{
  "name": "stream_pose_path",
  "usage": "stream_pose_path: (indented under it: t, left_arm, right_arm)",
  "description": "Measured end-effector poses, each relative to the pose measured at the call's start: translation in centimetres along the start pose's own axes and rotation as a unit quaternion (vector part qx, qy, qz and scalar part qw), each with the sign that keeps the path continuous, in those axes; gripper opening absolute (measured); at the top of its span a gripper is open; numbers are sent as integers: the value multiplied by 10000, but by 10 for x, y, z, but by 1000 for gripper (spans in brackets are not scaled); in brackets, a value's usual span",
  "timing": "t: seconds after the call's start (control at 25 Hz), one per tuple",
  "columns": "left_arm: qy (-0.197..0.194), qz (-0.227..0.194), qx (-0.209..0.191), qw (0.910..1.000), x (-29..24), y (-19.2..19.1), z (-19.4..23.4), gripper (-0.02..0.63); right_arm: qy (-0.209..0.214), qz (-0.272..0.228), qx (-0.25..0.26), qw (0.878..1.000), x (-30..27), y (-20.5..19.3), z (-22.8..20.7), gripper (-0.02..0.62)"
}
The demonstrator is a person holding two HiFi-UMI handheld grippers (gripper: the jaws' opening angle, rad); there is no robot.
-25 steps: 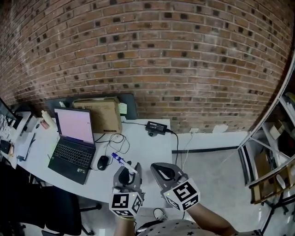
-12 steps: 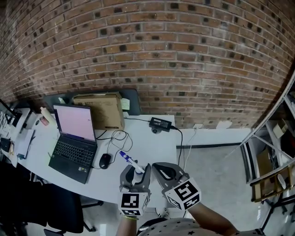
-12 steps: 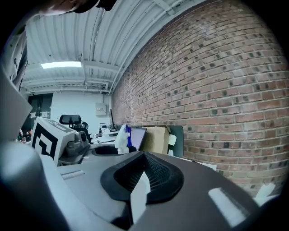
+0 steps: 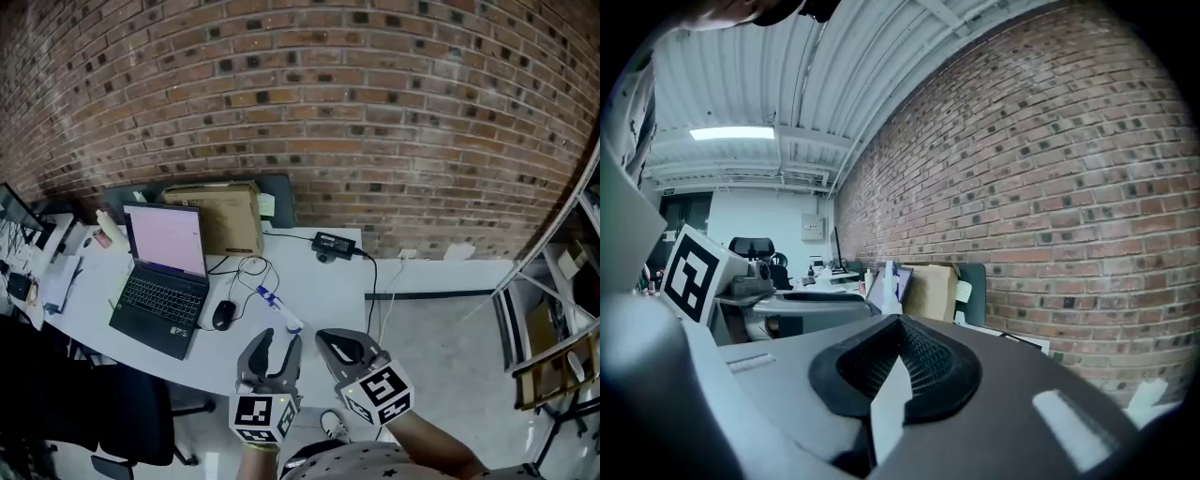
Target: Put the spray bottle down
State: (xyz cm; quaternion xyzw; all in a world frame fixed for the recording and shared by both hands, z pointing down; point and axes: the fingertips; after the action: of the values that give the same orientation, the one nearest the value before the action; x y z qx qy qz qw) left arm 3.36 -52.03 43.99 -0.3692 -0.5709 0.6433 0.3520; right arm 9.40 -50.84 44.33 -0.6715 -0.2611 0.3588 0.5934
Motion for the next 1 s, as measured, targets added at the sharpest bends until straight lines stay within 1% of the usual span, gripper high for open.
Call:
stream_pose_path:
  t: [0.04,0.2,0.24,0.4,0.6,0.76,1.0]
  left_arm:
    - [-2,-49,32,10000,9,4,-3,182]
    - [158,-210,-10,9997,47,14,-10,21]
    - [189,-195,-28,9996,56,15,-13,9]
    - [290,-17,73,9996,91,10,-22,9]
    - [373,236,161,9989,124,-5,-28,8]
    - [346,248,157,9990,139,-6,-34,8]
    - [335,166,160,9992,155,-4,-42,8]
  right_arm:
    - [-9,-17,1,10000,5,0,6,-2]
    - [-61,-162,-18,9998,28,3,29,-2]
    - [-84,-216,-41,9997,34,3,35,-2]
    - [-208,-391,-176,9989,58,3,57,-2]
    - [-319,-397,-217,9985,80,-4,82,-3]
    - [-417,-413,-225,9980,93,-5,91,-3]
    - [-446,-416,-63,9981,106,-5,107,-3]
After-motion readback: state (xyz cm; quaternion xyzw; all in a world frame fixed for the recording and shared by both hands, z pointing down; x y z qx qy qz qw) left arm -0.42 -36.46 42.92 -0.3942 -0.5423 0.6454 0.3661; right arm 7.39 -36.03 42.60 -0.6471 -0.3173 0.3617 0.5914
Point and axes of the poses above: the fingertips, and each gripper's own axes: x backward along the fingers, z to its left, y out of its top, and after that the axes turned 1 degree about -z, right-handed
